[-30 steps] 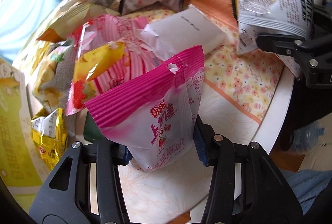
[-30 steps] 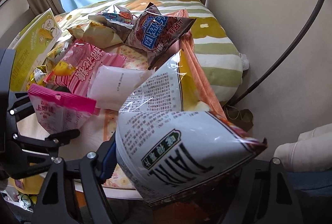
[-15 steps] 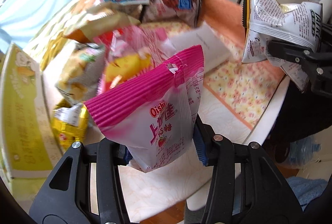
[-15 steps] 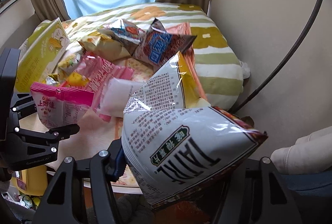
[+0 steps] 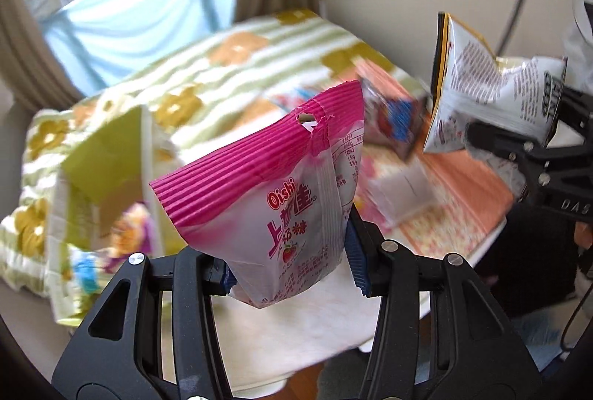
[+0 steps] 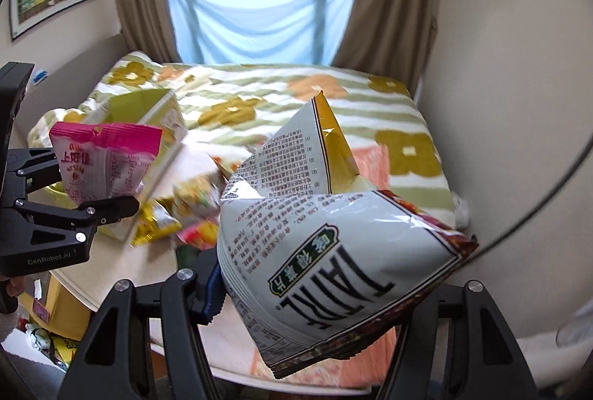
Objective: Organize snacks
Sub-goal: 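Carry both bags over the box and release them inside with both tools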
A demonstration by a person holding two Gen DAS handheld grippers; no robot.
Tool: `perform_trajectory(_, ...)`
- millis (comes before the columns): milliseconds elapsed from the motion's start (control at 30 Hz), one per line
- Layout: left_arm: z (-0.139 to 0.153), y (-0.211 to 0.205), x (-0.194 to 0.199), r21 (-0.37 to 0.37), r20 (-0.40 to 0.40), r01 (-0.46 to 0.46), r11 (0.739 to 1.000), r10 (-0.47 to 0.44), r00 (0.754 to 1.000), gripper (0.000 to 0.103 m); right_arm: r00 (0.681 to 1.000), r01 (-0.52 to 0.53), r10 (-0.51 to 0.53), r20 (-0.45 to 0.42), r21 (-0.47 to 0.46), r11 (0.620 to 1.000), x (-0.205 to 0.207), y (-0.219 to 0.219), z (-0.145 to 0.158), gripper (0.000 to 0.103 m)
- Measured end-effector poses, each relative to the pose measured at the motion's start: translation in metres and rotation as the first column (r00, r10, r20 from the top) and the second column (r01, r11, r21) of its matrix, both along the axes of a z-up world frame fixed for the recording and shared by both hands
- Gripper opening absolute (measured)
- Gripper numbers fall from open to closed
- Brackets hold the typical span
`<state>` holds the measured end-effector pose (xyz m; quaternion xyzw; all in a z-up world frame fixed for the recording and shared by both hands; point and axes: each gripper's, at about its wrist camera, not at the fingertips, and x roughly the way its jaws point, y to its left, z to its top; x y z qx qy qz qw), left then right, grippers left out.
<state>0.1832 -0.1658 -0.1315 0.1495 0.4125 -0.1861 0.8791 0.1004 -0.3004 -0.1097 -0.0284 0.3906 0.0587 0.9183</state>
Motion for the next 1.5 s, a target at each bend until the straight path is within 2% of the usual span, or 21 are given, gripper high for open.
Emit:
perform_trajectory(167, 0.031, 0.047, 0.015, -0.042, 0.042, -0.084, 0.996, 0.086, 0.995, 0.043, 0.996, -0.083, 0.082, 0.031, 0.007, 0.997, 0.029, 0.041, 0.021, 0.059)
perform_trajectory(300, 0.041, 0.089, 0.032, -0.065, 0.069, -0.132, 0.989, 0.136, 0.988, 0.043, 0.989, -0.143, 0.141, 0.047, 0.048, 0.989, 0.055, 0.085, 0.033, 0.059)
perform_trajectory(467, 0.043, 0.152, 0.066, -0.116, 0.036, -0.190, 0.975, 0.195, 0.980, 0.043, 0.982, -0.187, 0.184, 0.048, 0.072, 0.980, 0.093, 0.152, 0.038, 0.059)
perform_trajectory(567, 0.040, 0.194, 0.089, -0.118, 0.021, -0.218, 0.969, 0.222, 0.975, 0.043, 0.978, -0.206, 0.203, 0.041, 0.079, 0.975, 0.115, 0.192, 0.038, 0.059)
perform_trajectory(733, 0.025, 0.252, 0.130, -0.127, -0.034, -0.241, 0.962, 0.238, 0.971, 0.043, 0.975, -0.219, 0.220, -0.001, 0.081, 0.972, 0.152, 0.253, 0.029, 0.059)
perform_trajectory(867, 0.006, 0.288, 0.163, -0.127, -0.092, -0.233, 0.964, 0.223, 0.971, 0.043, 0.979, -0.196, 0.201, -0.047, 0.083, 0.977, 0.177, 0.281, 0.017, 0.059)
perform_trajectory(1100, -0.034, 0.311, 0.211, -0.118, -0.193, -0.211, 0.970, 0.186, 0.963, 0.043, 0.982, -0.150, 0.156, -0.108, 0.055, 0.987, 0.216, 0.309, -0.004, 0.059)
perform_trajectory(1333, -0.067, 0.308, 0.233, -0.115, -0.264, -0.199, 0.973, 0.163, 0.951, 0.043, 0.977, -0.127, 0.129, -0.167, 0.023, 0.992, 0.234, 0.307, -0.025, 0.059)
perform_trajectory(1433, -0.079, 0.305, 0.238, -0.087, -0.290, -0.213, 0.973, 0.180, 0.940, 0.052, 0.972, -0.132, 0.135, -0.190, 0.025, 0.991, 0.240, 0.307, -0.033, 0.059)
perform_trajectory(1467, -0.080, 0.304, 0.238, -0.074, -0.288, -0.220, 0.973, 0.190, 0.939, 0.068, 0.971, -0.136, 0.138, -0.197, 0.027, 0.990, 0.242, 0.308, -0.035, 0.059)
perform_trajectory(1500, -0.080, 0.304, 0.238, -0.064, -0.279, -0.224, 0.972, 0.199, 0.940, 0.088, 0.969, -0.138, 0.142, -0.202, 0.030, 0.990, 0.244, 0.306, -0.036, 0.059)
